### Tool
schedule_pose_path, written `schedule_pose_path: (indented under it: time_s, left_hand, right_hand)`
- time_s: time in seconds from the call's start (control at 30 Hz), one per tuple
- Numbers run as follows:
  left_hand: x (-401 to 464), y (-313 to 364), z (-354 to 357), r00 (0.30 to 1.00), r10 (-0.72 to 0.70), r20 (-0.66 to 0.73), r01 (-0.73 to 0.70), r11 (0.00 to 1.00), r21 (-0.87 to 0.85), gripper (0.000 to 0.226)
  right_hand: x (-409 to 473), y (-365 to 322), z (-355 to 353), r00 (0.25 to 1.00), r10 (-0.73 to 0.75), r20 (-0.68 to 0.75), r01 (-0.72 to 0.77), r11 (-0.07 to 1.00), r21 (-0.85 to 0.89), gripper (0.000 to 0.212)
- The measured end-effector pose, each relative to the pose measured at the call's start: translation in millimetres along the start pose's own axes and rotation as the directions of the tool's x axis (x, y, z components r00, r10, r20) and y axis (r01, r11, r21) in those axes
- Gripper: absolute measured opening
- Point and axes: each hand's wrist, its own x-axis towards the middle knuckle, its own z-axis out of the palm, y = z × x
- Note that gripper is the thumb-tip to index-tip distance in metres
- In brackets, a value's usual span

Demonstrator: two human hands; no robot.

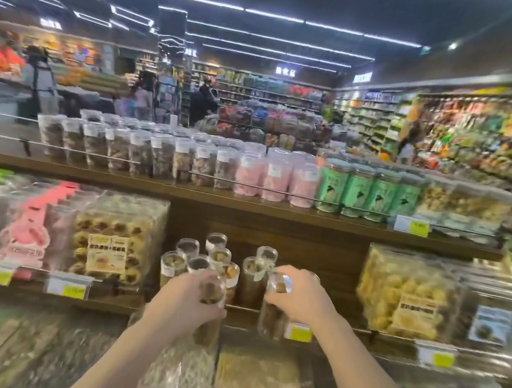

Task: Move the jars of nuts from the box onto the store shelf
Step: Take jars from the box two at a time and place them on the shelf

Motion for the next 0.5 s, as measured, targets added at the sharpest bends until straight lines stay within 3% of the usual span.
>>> schedule_pose_path:
  time_s: [0.13, 0.27, 0.37, 0.5]
  left_hand:
    - [38.8, -0.6, 2.6, 0.998, 0.058, 0.028, -0.057, 0.998, -0.008, 0.079]
    - [62.7, 0.7, 9.8, 0.997, 0.066, 0.035, -0.065, 0.997, -0.049, 0.078]
    - [67.3, 0.3, 14.7, 0.997, 0.069, 0.016, -0.068, 0.996, -0.065, 0.077]
    - [66.7, -3.4, 19.7, 0.997, 0.072, -0.030, -0.073, 0.996, -0.045, 0.077]
  right_hand:
    - [46.7, 6.6, -24.5, 0.990, 0.054, -0.133, -0.054, 0.999, 0.006, 0.068]
    - [98.0, 19.6, -44.1, 0.966, 0.024, -0.259, -0.056, 0.991, -0.120, 0.066]
    - [136.2, 33.1, -45.1, 0.960, 0.033, -0.277, -0.083, 0.982, -0.169, 0.065]
    - [178.3, 56.4, -24.6, 0.973, 0.145, -0.177, -0.172, 0.975, -0.144, 0.065]
